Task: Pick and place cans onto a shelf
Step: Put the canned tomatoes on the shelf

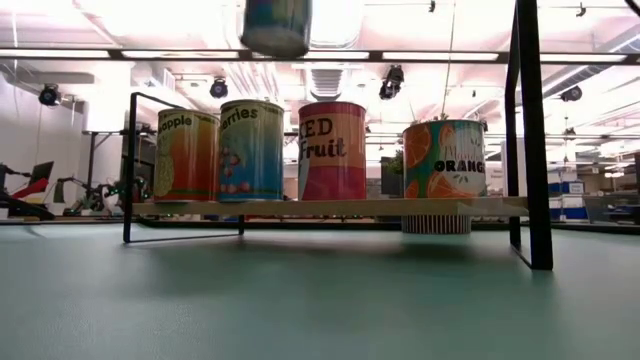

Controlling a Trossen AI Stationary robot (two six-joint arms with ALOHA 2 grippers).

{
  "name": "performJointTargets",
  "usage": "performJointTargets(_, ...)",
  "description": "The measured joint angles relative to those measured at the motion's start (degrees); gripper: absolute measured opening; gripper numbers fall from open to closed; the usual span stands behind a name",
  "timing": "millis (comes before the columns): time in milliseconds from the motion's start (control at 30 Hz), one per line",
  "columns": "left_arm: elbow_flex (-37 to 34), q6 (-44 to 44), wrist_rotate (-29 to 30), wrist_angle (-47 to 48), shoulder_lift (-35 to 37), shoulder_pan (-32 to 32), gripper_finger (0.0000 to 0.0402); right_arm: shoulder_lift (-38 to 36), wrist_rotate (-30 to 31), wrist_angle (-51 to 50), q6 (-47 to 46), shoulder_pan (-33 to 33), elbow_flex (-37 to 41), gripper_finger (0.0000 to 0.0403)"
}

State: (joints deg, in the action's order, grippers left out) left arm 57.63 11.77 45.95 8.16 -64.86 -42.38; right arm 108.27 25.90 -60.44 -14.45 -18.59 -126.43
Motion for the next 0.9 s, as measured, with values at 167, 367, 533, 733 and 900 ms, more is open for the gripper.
performJointTargets(167,-0.07,-0.15,0.00,1.53,1.89,-1.30,0.0000,0.00,-2.20,-3.33,5.28,6.98,-0.75,0.0324)
performJointTargets(367,-0.35,-0.36,0.00,2.80,3.50,-1.99,0.0000,0.00,-2.37,-7.12,7.62,11.54,-0.30,0.0324)
performJointTargets(533,-0.39,0.80,0.02,3.50,4.25,-1.96,0.0000,0.00,-3.08,-6.60,9.35,13.47,1.58,0.0324)
performJointTargets(733,-0.44,1.25,0.02,4.21,4.60,-1.96,0.0000,0.00,-5.37,-4.05,10.21,15.30,5.43,0.0324)
performJointTargets(900,-0.44,1.25,0.04,4.98,4.68,-1.96,0.0000,0.01,-8.49,0.73,11.38,16.04,9.70,0.0324)
